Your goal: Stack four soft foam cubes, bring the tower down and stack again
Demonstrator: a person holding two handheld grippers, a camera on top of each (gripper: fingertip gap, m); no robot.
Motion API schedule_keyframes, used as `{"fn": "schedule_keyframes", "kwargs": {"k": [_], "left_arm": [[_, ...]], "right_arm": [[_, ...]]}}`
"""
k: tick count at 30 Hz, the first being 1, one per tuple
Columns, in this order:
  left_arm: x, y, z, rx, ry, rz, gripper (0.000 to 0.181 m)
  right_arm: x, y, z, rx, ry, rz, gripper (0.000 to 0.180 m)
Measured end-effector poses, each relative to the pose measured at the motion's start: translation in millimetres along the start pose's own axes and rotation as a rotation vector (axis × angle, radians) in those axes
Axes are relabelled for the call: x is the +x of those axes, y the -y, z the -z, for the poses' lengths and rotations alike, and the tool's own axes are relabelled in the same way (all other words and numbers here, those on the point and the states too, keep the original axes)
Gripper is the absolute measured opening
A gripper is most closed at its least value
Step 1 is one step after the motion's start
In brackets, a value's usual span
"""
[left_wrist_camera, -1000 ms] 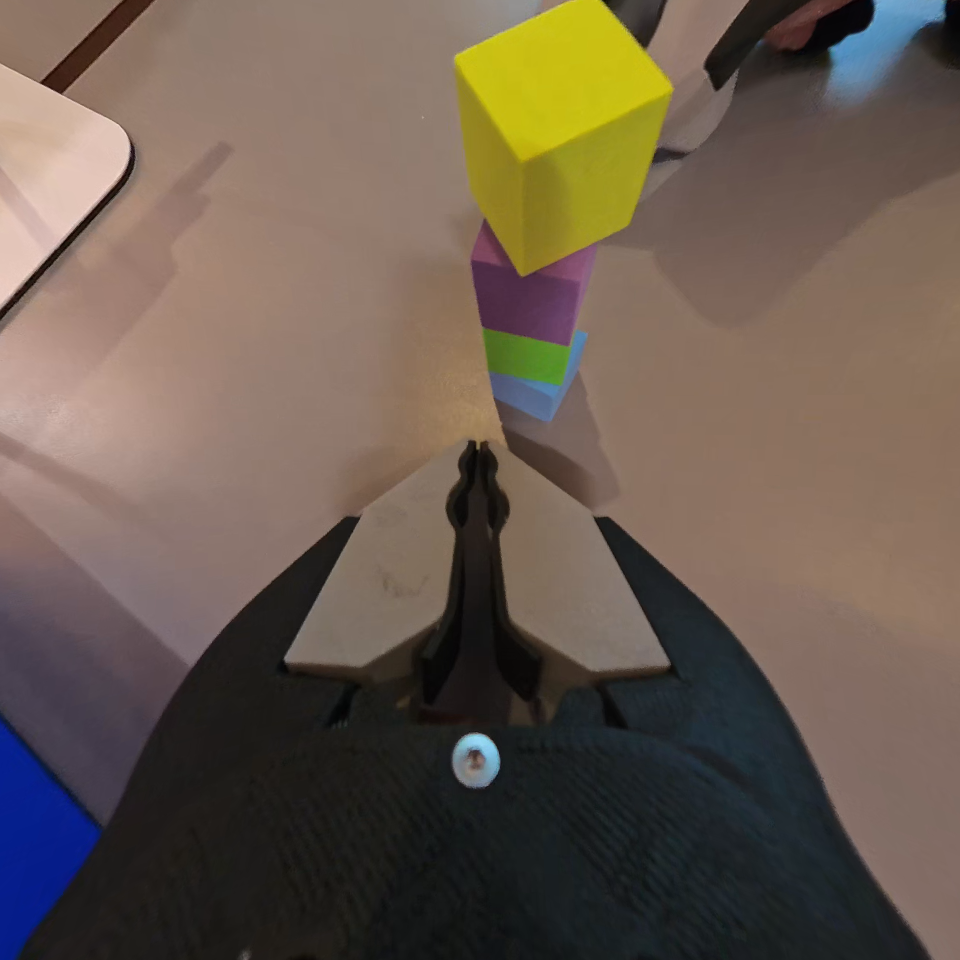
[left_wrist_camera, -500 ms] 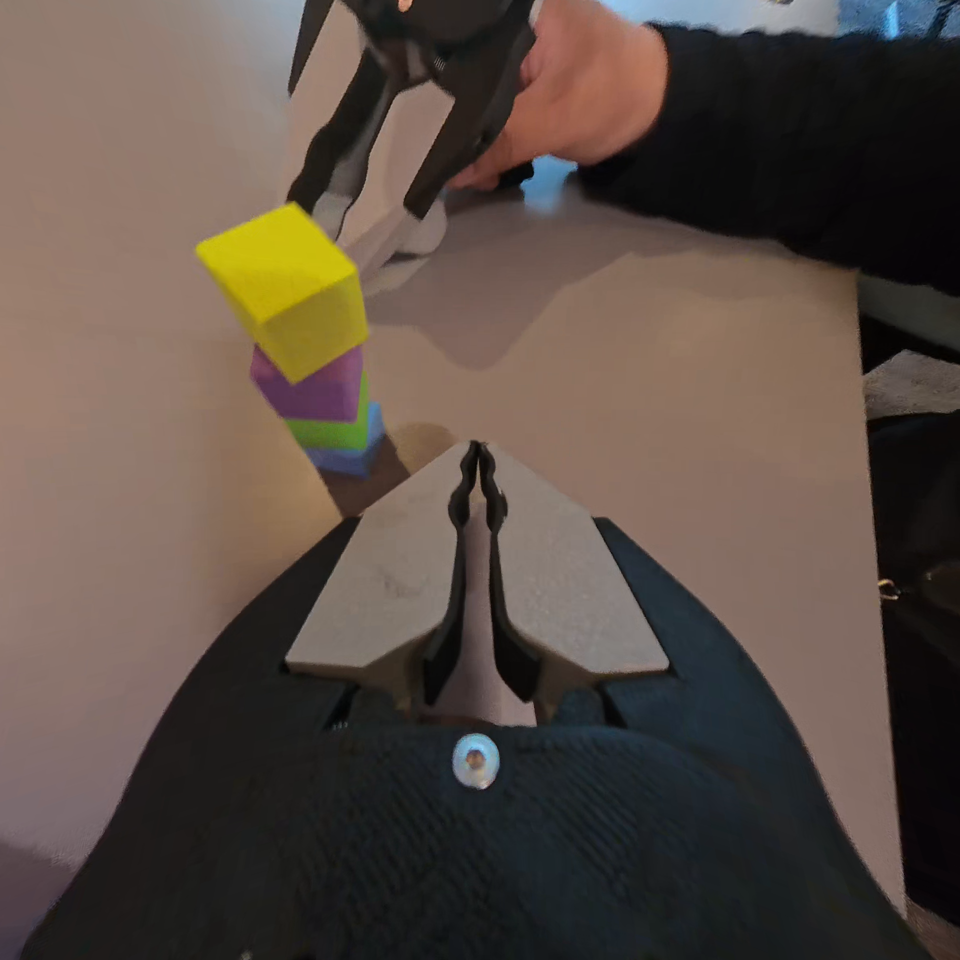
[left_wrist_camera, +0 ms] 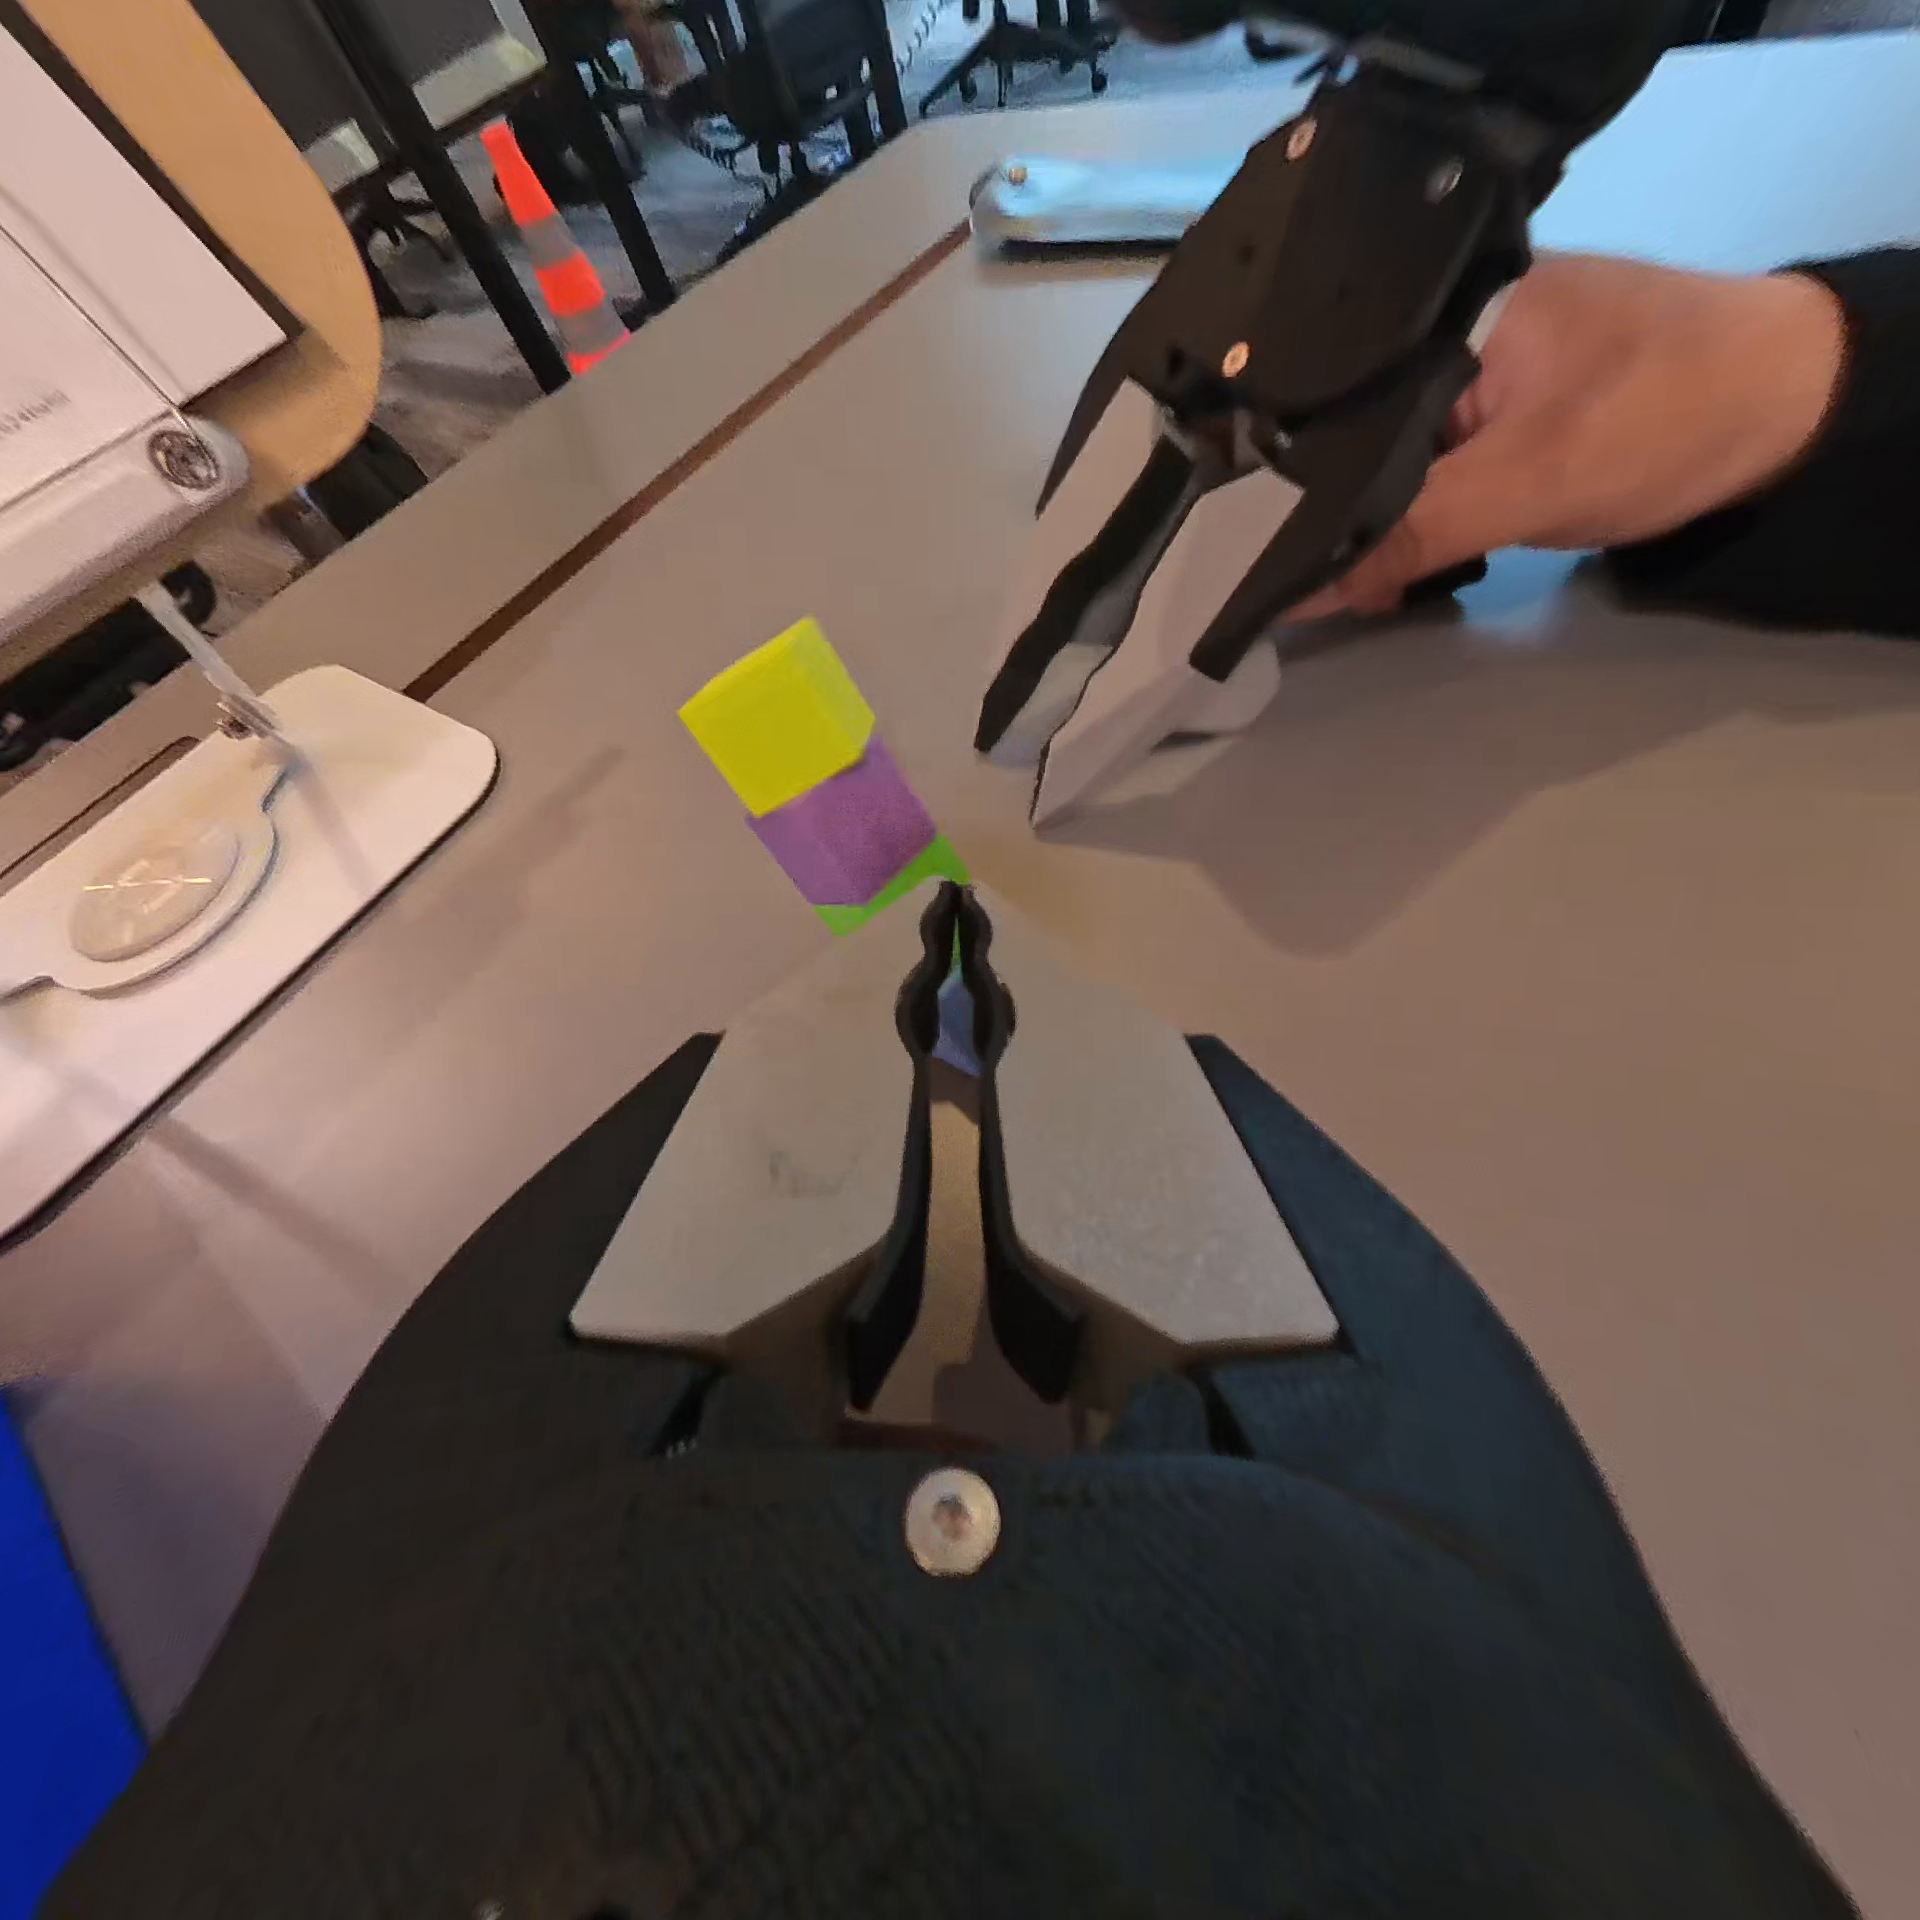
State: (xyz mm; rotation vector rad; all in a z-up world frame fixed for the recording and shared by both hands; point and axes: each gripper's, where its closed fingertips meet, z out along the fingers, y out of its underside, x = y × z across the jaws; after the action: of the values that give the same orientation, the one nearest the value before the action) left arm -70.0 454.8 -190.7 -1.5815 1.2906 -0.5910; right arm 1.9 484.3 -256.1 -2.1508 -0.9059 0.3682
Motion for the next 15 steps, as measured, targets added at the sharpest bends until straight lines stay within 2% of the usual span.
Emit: {"fn": "schedule_keyframes", "kwargs": {"k": [6, 13, 15], "left_arm": [[2.0, 0.9, 2.1, -0.01, 0.009, -0.016, 0.0], [2.1, -33.4, -8.9, -0.173, -0.008, 0.02, 0.001], [0.9, -41.2, -10.9, -0.209, -0.008, 0.038, 0.008]], "right_arm": [[0.0, 0.1, 0.0, 0.0, 0.0, 0.0, 0.032], [-0.1, 0.2, 0.1, 0.0, 0.0, 0.0, 0.032], [-0.1, 0.2, 0.0, 0.0, 0.0, 0.0, 0.032]]}}
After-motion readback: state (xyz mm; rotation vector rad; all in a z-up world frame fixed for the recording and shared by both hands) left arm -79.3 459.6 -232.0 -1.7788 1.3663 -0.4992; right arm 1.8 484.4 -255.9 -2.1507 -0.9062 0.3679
